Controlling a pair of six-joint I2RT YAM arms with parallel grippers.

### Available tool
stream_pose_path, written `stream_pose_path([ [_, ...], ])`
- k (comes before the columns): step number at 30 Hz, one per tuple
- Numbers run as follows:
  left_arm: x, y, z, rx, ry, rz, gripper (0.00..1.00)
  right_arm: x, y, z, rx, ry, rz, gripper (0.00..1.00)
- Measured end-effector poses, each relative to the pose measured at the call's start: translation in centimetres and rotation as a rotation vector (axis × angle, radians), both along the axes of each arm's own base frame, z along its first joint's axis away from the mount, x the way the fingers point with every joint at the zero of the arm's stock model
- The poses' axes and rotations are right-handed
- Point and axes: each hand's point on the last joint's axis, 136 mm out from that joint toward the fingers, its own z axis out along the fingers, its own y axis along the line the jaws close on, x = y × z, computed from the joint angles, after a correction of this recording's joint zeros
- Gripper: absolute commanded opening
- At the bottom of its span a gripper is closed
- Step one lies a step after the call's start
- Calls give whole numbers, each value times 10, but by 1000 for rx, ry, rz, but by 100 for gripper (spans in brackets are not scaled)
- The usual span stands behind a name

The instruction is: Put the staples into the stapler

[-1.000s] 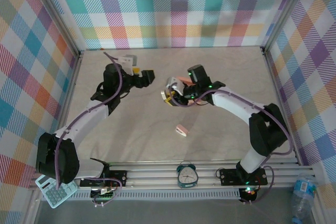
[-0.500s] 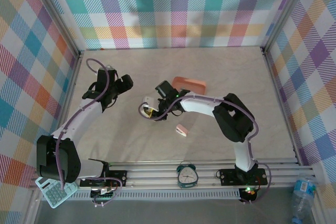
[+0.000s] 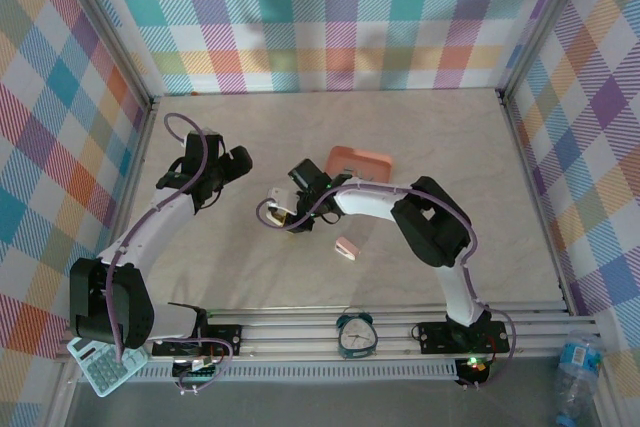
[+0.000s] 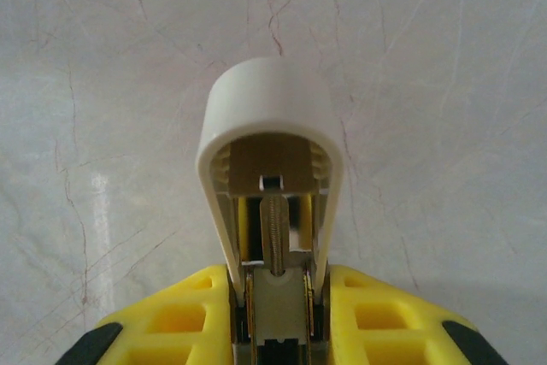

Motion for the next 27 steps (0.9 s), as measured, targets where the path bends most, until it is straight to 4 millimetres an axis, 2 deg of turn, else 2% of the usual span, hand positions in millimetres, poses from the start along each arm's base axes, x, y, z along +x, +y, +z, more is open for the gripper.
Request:
stream_pose_path([
  [4,0,-1,0,-9,1,0,89,1,1,1,0,0,-5,28],
  [7,0,-1,0,-13,2,2,89,2,1,1,-1,0,-8,36],
  [12,0,-1,0,-15,1,4,89,2,1,1,-1,0,-8,44],
  [21,0,-1,0,-15,2,3,88,3,4,4,18,-12,-6,48],
  [27,-1,-5,0,-24,4,-19,88,-2,-2,22,61,-17,-27,51],
])
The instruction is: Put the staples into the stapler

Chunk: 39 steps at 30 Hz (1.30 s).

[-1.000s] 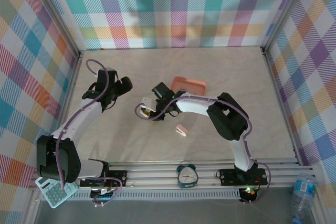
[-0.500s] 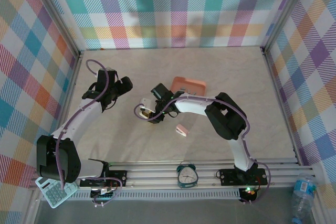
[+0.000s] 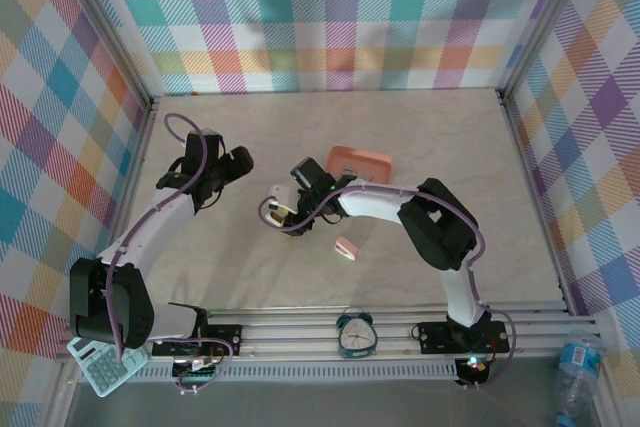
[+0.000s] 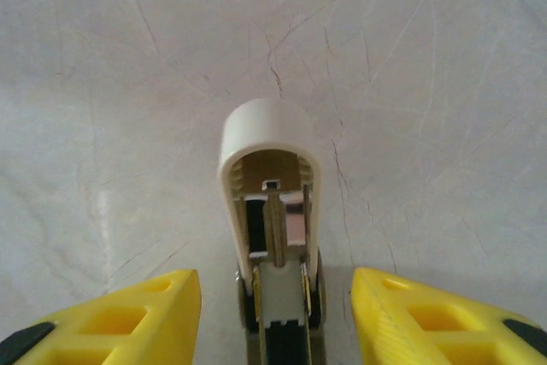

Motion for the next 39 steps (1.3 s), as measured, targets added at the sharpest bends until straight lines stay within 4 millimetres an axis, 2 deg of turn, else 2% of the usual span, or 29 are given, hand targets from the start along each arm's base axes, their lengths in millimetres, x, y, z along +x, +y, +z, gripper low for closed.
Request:
stream_pose_path([
  [3,0,-2,0,1,-1,-15,87,1,-5,19,33,21,-52,50],
  [7,-1,-5,2,-8,-2,-36,86,2,-16,55,79,55,-147,48],
  [10,-3,-12,1,-19,2,-74,85,-2,-34,76,86,109,-243,49],
  [13,-5,-29,3,-46,2,-153,83,-2,-61,84,70,188,-378,50],
  [17,-1,-64,11,-84,-1,-279,82,1,-103,81,28,299,-556,51],
  [20,10,-100,17,-104,-1,-385,81,-1,-133,71,-32,389,-682,51],
  [22,15,-126,15,-113,12,-451,81,-6,-148,64,-83,440,-742,52],
  [25,15,-153,0,-117,54,-515,81,-20,-163,54,-166,493,-787,55],
  [29,11,-162,-21,-116,113,-537,81,-35,-173,45,-250,524,-793,58],
  [39,11,-155,-26,-89,126,-509,81,-61,-166,3,-441,552,-700,59],
])
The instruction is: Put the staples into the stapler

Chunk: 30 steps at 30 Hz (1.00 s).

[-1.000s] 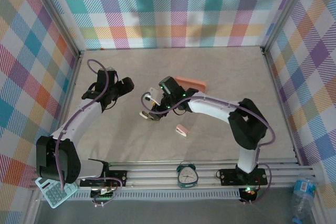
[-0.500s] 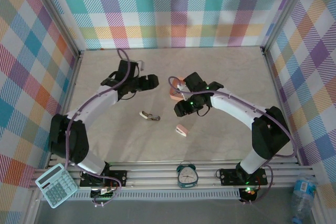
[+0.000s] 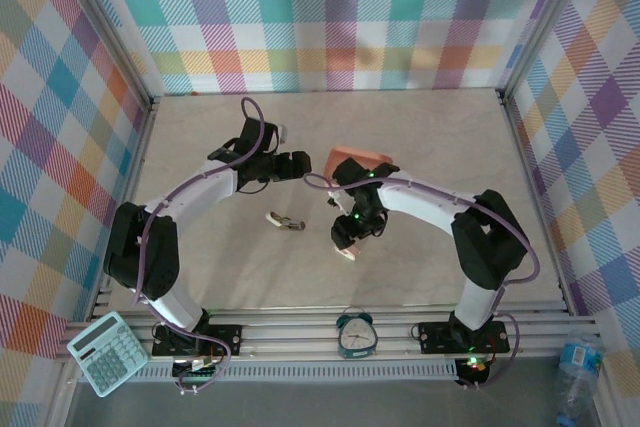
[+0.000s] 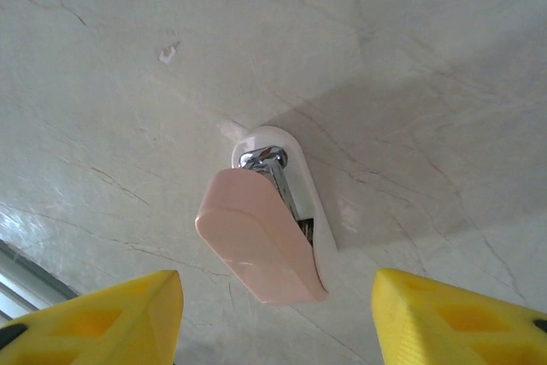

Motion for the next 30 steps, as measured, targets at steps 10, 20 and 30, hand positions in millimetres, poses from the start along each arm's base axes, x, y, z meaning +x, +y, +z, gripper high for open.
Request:
stream_pose_path([
  [10,-3,9,-9,24,17,44,82,7,10,-11,-19,-5,36,55],
  [20,-4,12,0,24,-9,53,82,8,14,-17,-17,-7,48,51],
  [30,-5,13,2,26,-14,58,82,10,16,-18,-10,-13,48,46],
])
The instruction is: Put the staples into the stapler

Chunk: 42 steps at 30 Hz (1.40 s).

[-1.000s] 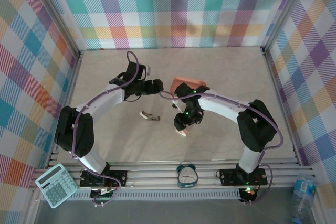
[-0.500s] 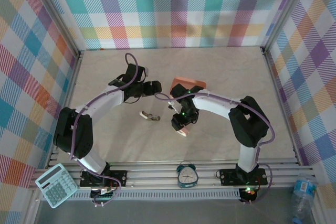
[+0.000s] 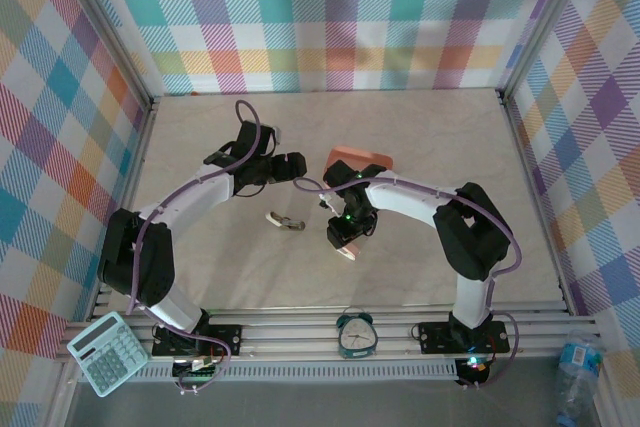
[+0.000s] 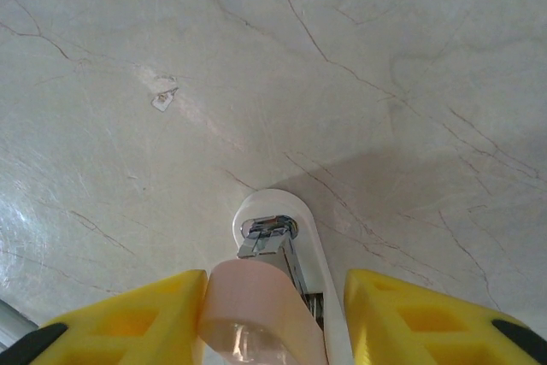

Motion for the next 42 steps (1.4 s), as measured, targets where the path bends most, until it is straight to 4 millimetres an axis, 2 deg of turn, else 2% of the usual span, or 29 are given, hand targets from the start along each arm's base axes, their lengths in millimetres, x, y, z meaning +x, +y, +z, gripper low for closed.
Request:
stream_pose_path([
  [2,-1,1,-1,2,1,1,82,0,0,0,1,2,0,45],
  [6,-2,2,0,6,-1,4,82,-1,0,0,0,4,-6,34],
  [10,-3,4,5,4,-12,7,82,0,0,0,0,6,-25,30],
  [15,-4,6,8,10,-25,16,82,4,-2,3,-4,16,-130,24],
  [24,-10,15,20,28,-58,34,82,6,-19,23,-68,110,-624,24],
  [27,-12,17,22,35,-62,34,82,4,-21,20,-68,144,-793,25],
  [31,-15,19,21,45,-64,28,81,-6,-29,3,-89,194,-1006,25],
  [34,-23,22,14,61,-45,19,81,-9,-29,-8,-91,215,-1127,26],
  [37,-30,26,11,72,-36,16,81,-8,-28,-8,-80,214,-1211,31],
  [40,-37,28,11,81,-37,12,81,-6,-26,-9,-65,213,-1262,49],
  [42,-42,29,11,89,-36,6,81,-3,-26,-9,-56,204,-1275,58],
])
